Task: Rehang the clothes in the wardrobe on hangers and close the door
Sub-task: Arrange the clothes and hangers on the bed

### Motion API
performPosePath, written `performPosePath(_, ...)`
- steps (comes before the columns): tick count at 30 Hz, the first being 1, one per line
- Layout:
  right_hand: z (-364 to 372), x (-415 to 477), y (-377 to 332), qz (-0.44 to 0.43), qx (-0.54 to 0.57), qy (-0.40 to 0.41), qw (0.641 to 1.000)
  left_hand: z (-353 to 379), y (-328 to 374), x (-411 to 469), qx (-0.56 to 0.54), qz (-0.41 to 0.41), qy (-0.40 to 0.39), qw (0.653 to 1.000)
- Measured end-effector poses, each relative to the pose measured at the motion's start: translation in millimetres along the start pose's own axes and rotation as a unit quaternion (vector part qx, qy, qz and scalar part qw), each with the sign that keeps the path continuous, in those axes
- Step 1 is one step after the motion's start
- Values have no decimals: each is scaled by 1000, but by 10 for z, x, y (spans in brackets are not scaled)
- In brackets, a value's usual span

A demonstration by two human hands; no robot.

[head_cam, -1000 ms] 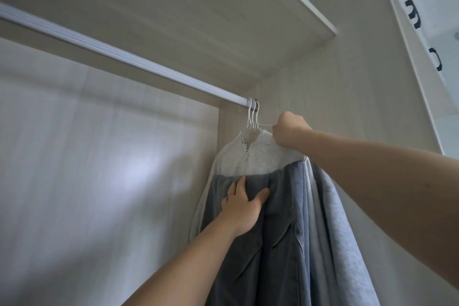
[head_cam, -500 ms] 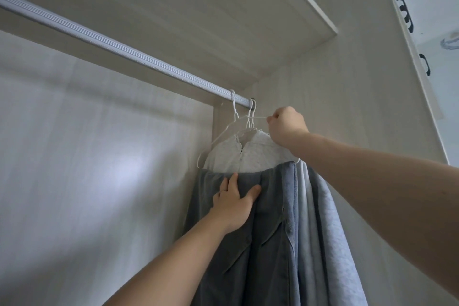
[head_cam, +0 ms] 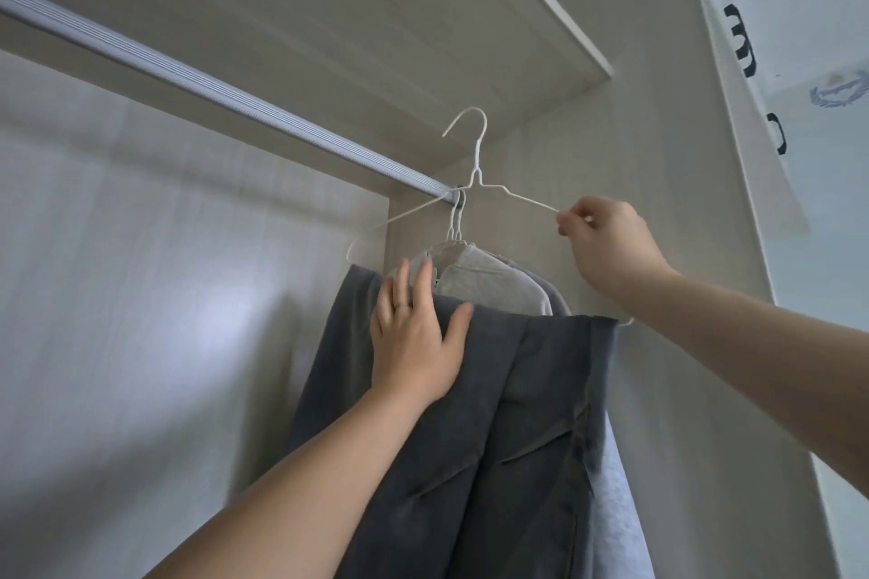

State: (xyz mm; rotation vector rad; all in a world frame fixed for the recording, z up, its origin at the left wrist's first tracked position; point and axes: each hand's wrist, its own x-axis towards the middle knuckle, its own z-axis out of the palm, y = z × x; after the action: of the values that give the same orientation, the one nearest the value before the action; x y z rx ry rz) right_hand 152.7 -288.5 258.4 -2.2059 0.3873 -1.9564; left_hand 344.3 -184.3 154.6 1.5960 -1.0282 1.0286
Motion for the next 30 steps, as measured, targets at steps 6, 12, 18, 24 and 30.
performPosePath(6,-765,-344,261,-37,-26,16,999,-108,530,-22,41,74,100,991)
performPosePath(12,-1735,-792,564,-30,-32,-12,999,-97,1278,-165,-8,123,100,987)
performPosePath(18,-3014,-1342,793,-29,-100,4,995,27,2238,-557,-57,167,75,982)
performPosePath(24,-4456,-2032,1039,26,-183,3,983,166,3326,-1090,-80,250,54,963)
performPosePath(30,-5854,-2733,1043,102,-289,13,952,440,4518,-1793,-104,346,23,932)
